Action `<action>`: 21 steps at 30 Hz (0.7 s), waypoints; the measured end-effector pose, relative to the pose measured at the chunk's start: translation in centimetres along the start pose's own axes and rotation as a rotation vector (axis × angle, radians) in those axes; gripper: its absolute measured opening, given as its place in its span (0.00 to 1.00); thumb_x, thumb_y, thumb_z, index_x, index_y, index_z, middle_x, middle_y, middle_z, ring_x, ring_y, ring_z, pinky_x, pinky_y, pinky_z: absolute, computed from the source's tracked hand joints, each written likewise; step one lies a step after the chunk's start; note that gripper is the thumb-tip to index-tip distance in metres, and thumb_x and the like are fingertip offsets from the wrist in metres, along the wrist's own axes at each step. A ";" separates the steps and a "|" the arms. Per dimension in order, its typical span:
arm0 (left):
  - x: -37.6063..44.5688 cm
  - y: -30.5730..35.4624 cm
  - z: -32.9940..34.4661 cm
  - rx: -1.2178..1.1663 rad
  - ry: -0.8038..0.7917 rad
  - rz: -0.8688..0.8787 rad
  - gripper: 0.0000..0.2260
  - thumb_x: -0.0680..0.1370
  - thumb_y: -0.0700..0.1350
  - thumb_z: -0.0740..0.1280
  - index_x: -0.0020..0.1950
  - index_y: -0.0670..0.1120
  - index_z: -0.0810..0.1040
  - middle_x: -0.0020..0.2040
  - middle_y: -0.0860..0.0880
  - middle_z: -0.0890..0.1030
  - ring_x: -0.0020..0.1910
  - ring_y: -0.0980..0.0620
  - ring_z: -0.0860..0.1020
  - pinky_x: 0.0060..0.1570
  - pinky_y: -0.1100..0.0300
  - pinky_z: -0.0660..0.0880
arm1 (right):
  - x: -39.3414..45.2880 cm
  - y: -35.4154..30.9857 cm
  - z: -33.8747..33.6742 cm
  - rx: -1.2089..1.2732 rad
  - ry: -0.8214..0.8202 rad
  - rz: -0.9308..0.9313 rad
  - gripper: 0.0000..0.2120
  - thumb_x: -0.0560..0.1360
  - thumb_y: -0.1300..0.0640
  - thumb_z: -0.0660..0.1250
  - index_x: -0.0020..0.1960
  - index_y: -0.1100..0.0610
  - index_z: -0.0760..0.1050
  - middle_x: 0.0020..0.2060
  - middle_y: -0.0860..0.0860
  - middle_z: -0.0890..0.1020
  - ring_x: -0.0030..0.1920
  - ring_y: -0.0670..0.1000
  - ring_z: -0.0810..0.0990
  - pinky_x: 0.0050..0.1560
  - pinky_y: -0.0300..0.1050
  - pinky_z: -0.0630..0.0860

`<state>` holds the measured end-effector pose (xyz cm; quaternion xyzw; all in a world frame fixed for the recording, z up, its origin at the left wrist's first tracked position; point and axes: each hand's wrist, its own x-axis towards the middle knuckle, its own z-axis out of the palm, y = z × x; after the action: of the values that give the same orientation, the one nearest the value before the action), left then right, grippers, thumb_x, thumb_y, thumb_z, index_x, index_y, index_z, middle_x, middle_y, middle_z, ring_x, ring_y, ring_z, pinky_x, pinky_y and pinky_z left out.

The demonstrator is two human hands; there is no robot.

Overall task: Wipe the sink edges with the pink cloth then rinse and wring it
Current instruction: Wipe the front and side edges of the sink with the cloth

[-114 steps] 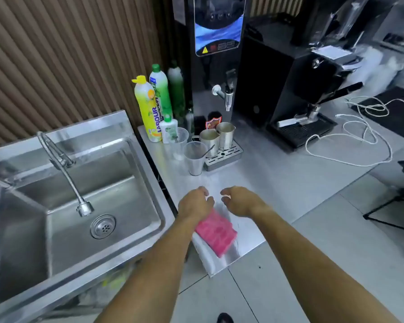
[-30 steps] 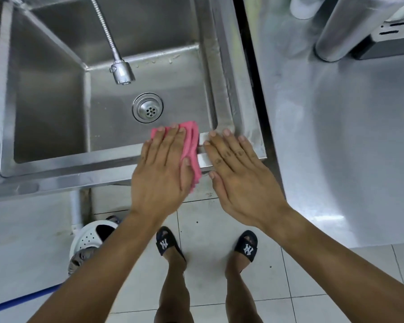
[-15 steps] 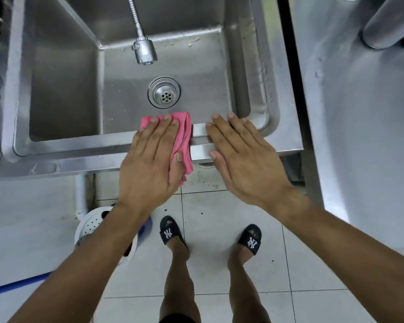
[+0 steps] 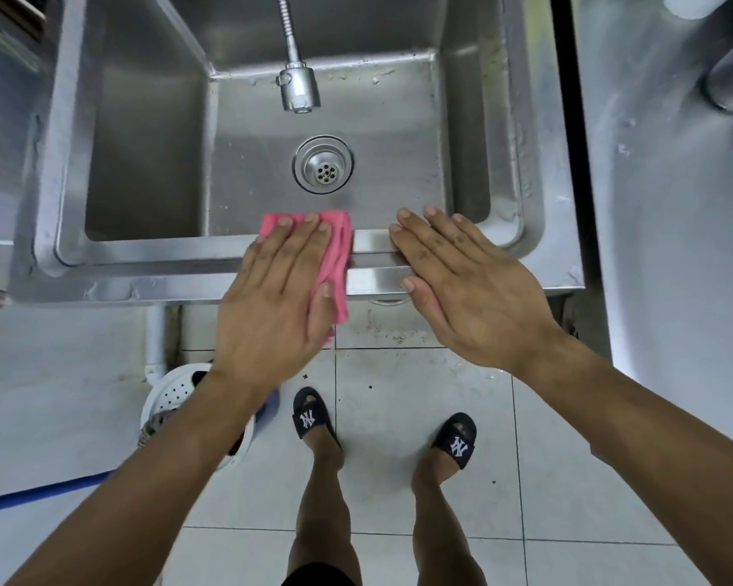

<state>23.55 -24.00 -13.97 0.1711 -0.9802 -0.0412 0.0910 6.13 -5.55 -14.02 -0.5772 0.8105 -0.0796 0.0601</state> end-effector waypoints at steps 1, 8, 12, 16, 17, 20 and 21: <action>-0.5 -1.4 -0.4 0.012 0.007 -0.027 0.25 0.86 0.50 0.51 0.78 0.38 0.70 0.76 0.38 0.72 0.77 0.39 0.68 0.77 0.41 0.64 | 0.1 0.0 0.0 -0.001 0.001 -0.001 0.27 0.87 0.48 0.47 0.82 0.60 0.60 0.81 0.56 0.61 0.82 0.57 0.58 0.81 0.57 0.58; 1.7 2.1 0.3 0.012 0.029 -0.360 0.27 0.83 0.50 0.51 0.77 0.40 0.71 0.75 0.40 0.74 0.77 0.38 0.68 0.78 0.42 0.62 | 0.5 -0.8 -0.4 -0.001 -0.036 0.042 0.28 0.86 0.48 0.43 0.82 0.60 0.59 0.81 0.56 0.61 0.82 0.57 0.56 0.81 0.58 0.56; 0.0 0.2 0.2 0.001 0.016 -0.208 0.26 0.85 0.51 0.51 0.78 0.40 0.70 0.76 0.40 0.72 0.78 0.39 0.68 0.78 0.41 0.63 | 0.6 -0.5 -0.5 0.016 -0.045 -0.036 0.27 0.86 0.50 0.46 0.81 0.60 0.60 0.81 0.56 0.61 0.82 0.57 0.57 0.82 0.58 0.56; -1.3 -1.8 -0.5 0.053 0.053 -0.360 0.26 0.85 0.51 0.50 0.78 0.38 0.68 0.77 0.39 0.71 0.79 0.39 0.65 0.79 0.42 0.60 | 2.8 -2.2 -0.6 0.052 -0.109 -0.219 0.27 0.86 0.49 0.47 0.82 0.59 0.59 0.82 0.53 0.59 0.83 0.53 0.55 0.83 0.53 0.53; -1.2 -1.3 -0.5 0.050 0.057 -0.450 0.26 0.85 0.51 0.50 0.79 0.38 0.67 0.78 0.40 0.69 0.80 0.40 0.63 0.80 0.44 0.57 | 3.5 -2.8 -0.5 0.039 -0.142 -0.256 0.27 0.86 0.48 0.45 0.82 0.58 0.57 0.82 0.53 0.58 0.83 0.52 0.54 0.83 0.52 0.51; -0.4 0.8 -0.1 0.018 0.087 -0.648 0.27 0.85 0.51 0.49 0.81 0.40 0.64 0.81 0.41 0.66 0.82 0.42 0.58 0.82 0.46 0.51 | 5.3 -3.9 -0.4 0.011 -0.207 -0.332 0.28 0.86 0.46 0.42 0.83 0.57 0.53 0.82 0.52 0.55 0.83 0.51 0.51 0.83 0.48 0.47; -0.3 1.2 0.1 0.001 0.107 -0.683 0.27 0.85 0.52 0.49 0.82 0.40 0.63 0.81 0.42 0.65 0.83 0.42 0.56 0.82 0.46 0.50 | 5.9 -3.9 -0.4 0.022 -0.215 -0.348 0.29 0.86 0.46 0.42 0.83 0.56 0.53 0.82 0.52 0.56 0.83 0.51 0.52 0.82 0.47 0.46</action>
<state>23.42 -22.81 -13.94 0.4912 -0.8602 -0.0598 0.1232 7.70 -12.37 -12.86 -0.7130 0.6866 -0.0353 0.1379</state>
